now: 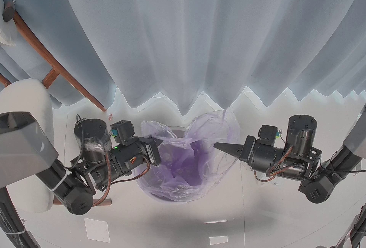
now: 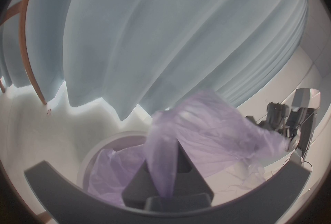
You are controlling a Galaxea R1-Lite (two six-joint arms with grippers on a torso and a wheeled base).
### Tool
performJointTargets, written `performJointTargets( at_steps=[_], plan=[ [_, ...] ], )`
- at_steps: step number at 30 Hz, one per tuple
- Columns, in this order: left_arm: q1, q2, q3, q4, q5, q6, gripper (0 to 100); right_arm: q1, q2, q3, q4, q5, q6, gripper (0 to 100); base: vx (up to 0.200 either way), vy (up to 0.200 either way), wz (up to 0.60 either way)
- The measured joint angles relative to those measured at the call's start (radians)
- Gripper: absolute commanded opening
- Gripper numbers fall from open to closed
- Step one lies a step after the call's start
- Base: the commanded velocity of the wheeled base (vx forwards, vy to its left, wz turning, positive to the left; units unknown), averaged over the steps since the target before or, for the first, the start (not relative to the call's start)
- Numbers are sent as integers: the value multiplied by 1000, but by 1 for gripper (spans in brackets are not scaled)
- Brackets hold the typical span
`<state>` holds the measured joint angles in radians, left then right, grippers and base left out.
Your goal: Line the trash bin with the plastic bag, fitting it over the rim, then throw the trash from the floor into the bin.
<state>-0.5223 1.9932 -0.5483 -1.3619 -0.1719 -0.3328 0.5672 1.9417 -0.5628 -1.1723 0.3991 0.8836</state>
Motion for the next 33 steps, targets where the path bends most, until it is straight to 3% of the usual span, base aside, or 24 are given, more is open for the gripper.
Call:
performJointTargets(
  at_steps=[4,7,20,33],
  plan=[
    [18,-18,-63,164,-2,-11,0,5,4,-78,79,-12,-4,0,0,0,0],
    [29,-33,-88,216,-1,-23,0,5,23,-146,137,-21,-9,0,0,0,0],
    [141,-54,-133,346,-1,-32,0,-46,163,-351,176,-27,-13,0,0,0,0],
    [211,34,-196,354,-4,-49,0,-136,269,-462,212,-27,-12,0,0,0,0]
  ],
)
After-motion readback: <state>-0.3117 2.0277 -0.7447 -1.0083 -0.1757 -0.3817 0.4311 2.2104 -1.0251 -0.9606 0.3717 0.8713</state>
